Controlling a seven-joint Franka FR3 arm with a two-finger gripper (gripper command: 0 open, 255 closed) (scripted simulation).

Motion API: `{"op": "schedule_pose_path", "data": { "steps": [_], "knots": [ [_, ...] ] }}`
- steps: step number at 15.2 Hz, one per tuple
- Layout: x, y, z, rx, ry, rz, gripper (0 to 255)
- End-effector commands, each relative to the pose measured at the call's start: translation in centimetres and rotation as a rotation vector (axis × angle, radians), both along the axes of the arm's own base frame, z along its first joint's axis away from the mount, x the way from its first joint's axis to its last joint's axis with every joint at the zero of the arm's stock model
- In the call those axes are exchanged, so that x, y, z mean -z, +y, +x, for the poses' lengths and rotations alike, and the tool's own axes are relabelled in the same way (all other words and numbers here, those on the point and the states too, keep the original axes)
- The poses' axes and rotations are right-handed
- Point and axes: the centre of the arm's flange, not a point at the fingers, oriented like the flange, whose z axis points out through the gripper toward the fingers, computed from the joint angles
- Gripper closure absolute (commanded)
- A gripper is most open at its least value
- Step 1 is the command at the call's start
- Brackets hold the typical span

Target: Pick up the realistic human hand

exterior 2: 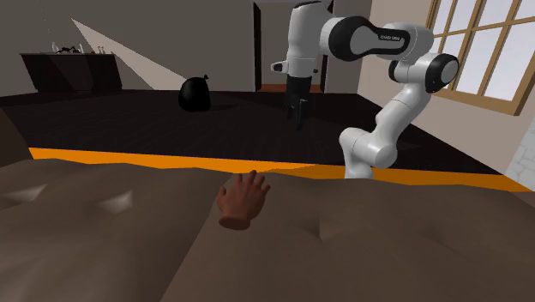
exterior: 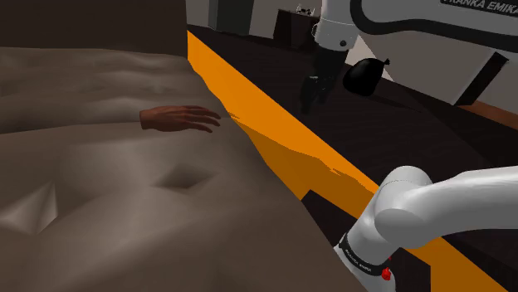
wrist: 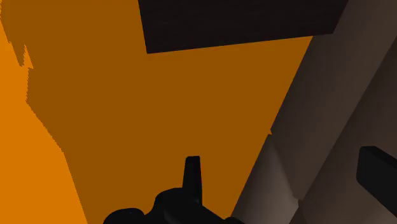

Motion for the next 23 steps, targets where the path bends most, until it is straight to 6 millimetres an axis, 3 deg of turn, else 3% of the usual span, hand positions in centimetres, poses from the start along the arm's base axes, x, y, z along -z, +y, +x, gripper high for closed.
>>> {"op": "schedule_pose_path", "data": {
  "steps": [1, 6, 12, 17, 23],
  "knots": [
    [0.0, 0.0, 0.0, 0.000, 0.000, 0.000, 0],
    [0.2, 0.5, 6.8, -0.241, 0.054, 0.094, 0],
    [0.7, 3.1, 14.4, -0.530, 0.119, 0.208, 0],
    [1.1, 7.0, 20.0, -0.770, 0.173, 0.302, 0],
    [1.5, 13.3, 25.2, -1.059, 0.238, 0.415, 0]
  ]
}}
